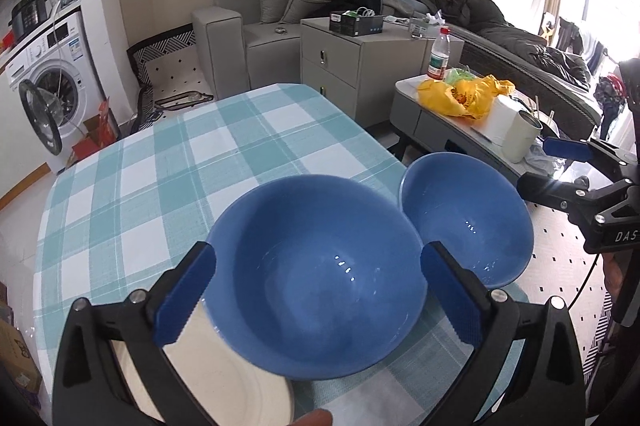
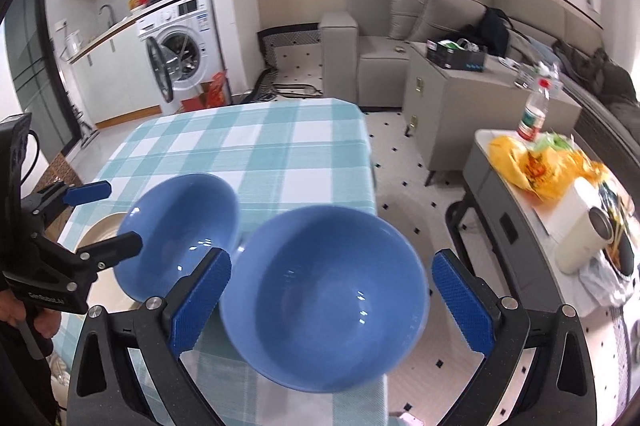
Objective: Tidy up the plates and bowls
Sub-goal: 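Move both tools to the rims of the nested blue bowls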
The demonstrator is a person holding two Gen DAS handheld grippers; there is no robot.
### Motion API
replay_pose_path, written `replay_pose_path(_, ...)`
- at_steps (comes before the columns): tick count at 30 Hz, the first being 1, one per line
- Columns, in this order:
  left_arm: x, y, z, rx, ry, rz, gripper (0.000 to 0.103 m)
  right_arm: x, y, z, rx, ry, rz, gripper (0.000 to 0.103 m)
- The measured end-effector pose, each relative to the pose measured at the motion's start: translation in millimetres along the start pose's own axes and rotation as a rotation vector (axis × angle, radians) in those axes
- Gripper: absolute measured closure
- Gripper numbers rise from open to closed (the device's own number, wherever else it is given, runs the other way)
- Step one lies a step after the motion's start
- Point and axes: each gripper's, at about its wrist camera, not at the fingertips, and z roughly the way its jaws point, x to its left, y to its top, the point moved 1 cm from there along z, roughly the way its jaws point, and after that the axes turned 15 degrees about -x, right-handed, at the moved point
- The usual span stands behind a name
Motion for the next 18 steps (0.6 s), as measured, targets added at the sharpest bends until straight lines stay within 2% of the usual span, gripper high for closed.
replay_pose_path(8,-26.0,11.6,17.6,0.002,-0.036,0.072,0.0,-36.1,-23.2,-5.7,0.048,-0.099,0.067,0.001)
replay_pose_path(18,-47.2,17.2,49.8,0.054,-0.074,0.145,0.0,-59.7,-47.7,-0.7,0.076,-0.16,0.162,0.001)
